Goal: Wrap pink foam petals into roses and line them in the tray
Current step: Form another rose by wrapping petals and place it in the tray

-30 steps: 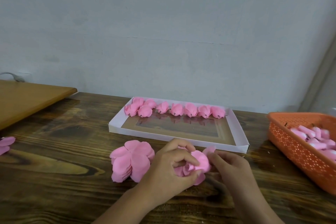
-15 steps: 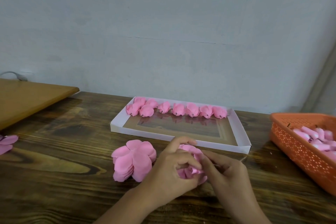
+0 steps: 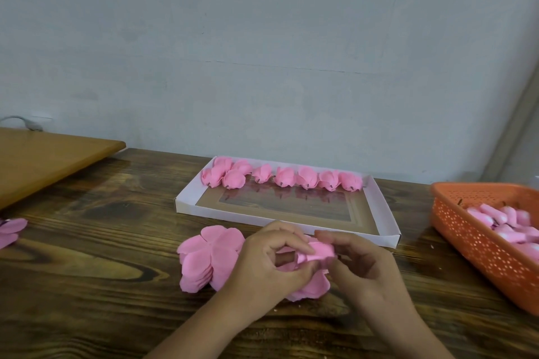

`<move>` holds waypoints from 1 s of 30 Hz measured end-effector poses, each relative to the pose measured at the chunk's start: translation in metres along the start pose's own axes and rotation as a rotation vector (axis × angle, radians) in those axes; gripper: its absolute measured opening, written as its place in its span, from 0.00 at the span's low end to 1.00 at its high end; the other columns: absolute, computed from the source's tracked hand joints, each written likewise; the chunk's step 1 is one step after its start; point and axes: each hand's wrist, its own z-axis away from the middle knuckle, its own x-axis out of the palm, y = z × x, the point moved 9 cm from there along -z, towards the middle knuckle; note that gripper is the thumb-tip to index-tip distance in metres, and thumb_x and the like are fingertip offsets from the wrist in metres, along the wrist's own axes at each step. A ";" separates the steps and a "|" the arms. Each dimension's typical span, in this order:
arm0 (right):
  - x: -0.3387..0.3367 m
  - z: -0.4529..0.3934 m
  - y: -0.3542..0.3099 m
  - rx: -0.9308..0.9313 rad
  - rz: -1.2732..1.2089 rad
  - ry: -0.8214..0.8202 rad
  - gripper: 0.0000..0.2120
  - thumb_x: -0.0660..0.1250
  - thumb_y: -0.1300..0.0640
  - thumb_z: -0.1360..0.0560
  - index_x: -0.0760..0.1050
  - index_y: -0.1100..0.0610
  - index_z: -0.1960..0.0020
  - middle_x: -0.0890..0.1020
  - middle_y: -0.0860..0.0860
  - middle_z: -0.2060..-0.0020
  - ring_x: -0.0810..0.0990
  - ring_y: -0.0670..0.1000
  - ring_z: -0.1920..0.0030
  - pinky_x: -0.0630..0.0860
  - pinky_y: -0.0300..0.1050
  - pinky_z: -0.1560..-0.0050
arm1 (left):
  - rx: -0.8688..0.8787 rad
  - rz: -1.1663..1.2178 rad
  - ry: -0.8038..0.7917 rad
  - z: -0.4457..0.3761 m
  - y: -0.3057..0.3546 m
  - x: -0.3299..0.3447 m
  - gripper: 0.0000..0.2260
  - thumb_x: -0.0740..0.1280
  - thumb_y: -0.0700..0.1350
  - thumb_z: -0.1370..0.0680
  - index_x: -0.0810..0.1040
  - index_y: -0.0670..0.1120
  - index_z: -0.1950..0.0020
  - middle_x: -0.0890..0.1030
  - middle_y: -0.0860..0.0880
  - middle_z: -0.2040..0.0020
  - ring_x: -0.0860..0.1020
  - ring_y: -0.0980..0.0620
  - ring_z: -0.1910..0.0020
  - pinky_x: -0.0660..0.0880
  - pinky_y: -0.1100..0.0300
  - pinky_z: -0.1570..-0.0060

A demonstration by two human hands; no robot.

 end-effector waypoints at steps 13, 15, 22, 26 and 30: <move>-0.001 0.001 -0.008 -0.007 0.140 -0.133 0.16 0.74 0.67 0.28 0.84 0.53 0.43 0.87 0.47 0.51 0.85 0.50 0.48 0.83 0.50 0.47 | -0.030 -0.072 -0.057 0.000 0.006 0.002 0.07 0.76 0.53 0.33 0.85 0.62 0.56 0.83 0.58 0.49 0.83 0.50 0.45 0.84 0.53 0.50; -0.001 0.000 -0.010 -0.030 0.192 -0.140 0.17 0.75 0.66 0.29 0.84 0.50 0.44 0.87 0.44 0.51 0.85 0.47 0.49 0.82 0.45 0.47 | -0.034 -0.075 -0.061 0.001 0.007 0.003 0.08 0.76 0.53 0.33 0.85 0.62 0.56 0.83 0.59 0.49 0.82 0.50 0.45 0.83 0.55 0.50; 0.002 0.001 -0.016 -0.154 0.283 -0.122 0.21 0.75 0.65 0.29 0.82 0.42 0.44 0.85 0.36 0.51 0.84 0.40 0.49 0.81 0.36 0.51 | -0.017 -0.062 -0.073 0.001 0.007 0.003 0.08 0.76 0.51 0.32 0.85 0.62 0.54 0.82 0.58 0.49 0.83 0.48 0.45 0.83 0.54 0.49; 0.001 0.005 -0.027 -0.345 0.356 -0.053 0.18 0.75 0.65 0.29 0.83 0.47 0.43 0.85 0.38 0.49 0.84 0.42 0.48 0.81 0.37 0.50 | 0.015 -0.087 -0.060 -0.001 0.006 0.003 0.14 0.76 0.49 0.30 0.83 0.63 0.47 0.82 0.55 0.46 0.82 0.46 0.43 0.82 0.49 0.46; -0.011 0.008 -0.030 -0.475 0.499 0.153 0.17 0.77 0.67 0.32 0.84 0.54 0.45 0.84 0.41 0.47 0.82 0.39 0.47 0.79 0.36 0.47 | -0.081 -0.086 -0.049 -0.002 -0.002 0.000 0.24 0.80 0.58 0.33 0.78 0.68 0.40 0.79 0.61 0.41 0.79 0.54 0.39 0.82 0.57 0.50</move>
